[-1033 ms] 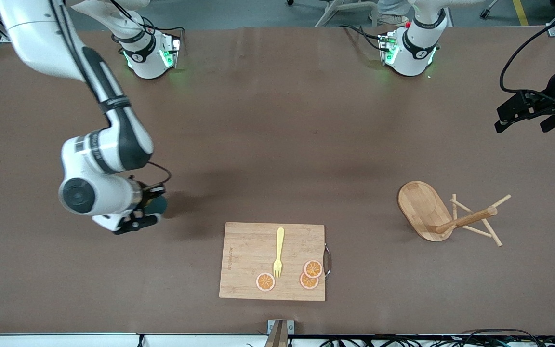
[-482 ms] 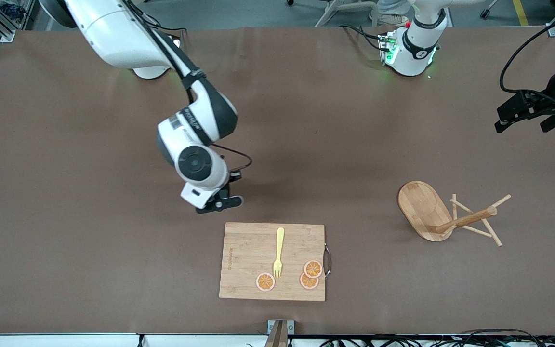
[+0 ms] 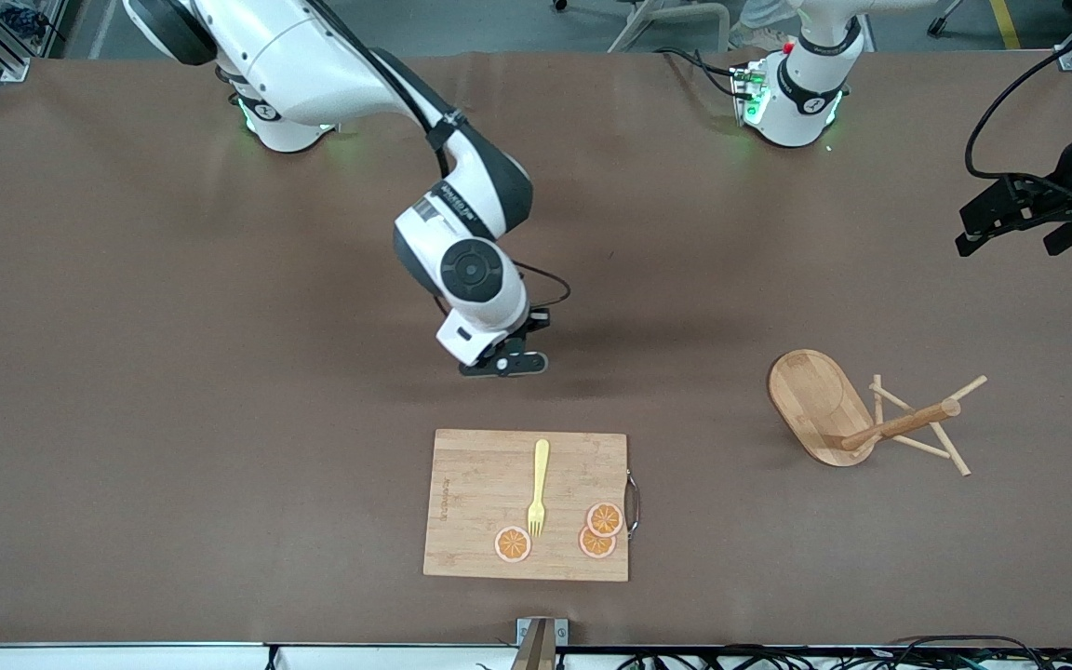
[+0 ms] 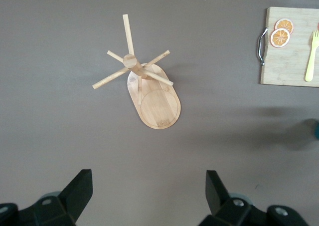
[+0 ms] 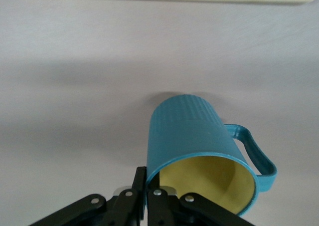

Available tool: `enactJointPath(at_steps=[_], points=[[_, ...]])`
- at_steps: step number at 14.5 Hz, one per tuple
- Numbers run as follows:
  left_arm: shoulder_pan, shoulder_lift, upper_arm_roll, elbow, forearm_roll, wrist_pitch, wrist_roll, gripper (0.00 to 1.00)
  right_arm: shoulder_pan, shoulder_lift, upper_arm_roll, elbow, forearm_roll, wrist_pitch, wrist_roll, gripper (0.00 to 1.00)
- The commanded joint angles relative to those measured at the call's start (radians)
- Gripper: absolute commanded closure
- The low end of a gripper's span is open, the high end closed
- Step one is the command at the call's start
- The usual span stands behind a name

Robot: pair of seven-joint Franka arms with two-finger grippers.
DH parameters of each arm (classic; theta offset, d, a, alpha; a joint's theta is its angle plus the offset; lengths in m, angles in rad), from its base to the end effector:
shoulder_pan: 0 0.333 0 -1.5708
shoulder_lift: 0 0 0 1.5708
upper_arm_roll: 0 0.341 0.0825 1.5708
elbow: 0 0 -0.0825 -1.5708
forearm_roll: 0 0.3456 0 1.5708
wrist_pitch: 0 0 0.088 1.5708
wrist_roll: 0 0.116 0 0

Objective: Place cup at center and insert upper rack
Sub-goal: 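Carry the held mug with the right gripper to the table center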

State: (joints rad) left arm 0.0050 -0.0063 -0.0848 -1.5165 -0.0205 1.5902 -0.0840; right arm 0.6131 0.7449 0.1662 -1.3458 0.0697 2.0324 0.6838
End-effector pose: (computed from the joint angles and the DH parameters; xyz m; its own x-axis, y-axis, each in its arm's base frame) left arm 0.5155 -0.0437 0.6692 0.9969 0.0048 0.0779 0.0027 -0.9996 0.0266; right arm 0.5247 0.4843 0.3124 0.9880 0.0294 -0.1518 0.0145 -0.9950 -0.0984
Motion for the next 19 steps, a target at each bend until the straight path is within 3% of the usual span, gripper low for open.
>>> enactJointPath(at_steps=[1,6,16,18,19], points=[[0.004,-0.006,-0.003,0.004,-0.004,-0.007,-0.01,0.0,0.072,0.083,-0.008,0.128,0.022,-0.012,0.049,1.0],[0.004,-0.004,-0.003,0.004,-0.006,-0.007,-0.01,0.0,0.164,0.175,-0.008,0.261,0.024,-0.004,0.186,1.0],[0.004,-0.004,-0.003,0.004,-0.006,-0.007,-0.01,0.0,0.192,0.212,-0.007,0.269,0.033,0.034,0.295,0.98],[0.004,-0.004,-0.003,0.004,-0.007,-0.007,-0.011,0.0,0.188,0.211,-0.005,0.269,0.044,0.034,0.296,0.81],[0.004,-0.004,-0.004,0.004,-0.007,-0.007,-0.011,0.0,0.182,0.208,-0.007,0.269,0.073,0.04,0.296,0.6]])
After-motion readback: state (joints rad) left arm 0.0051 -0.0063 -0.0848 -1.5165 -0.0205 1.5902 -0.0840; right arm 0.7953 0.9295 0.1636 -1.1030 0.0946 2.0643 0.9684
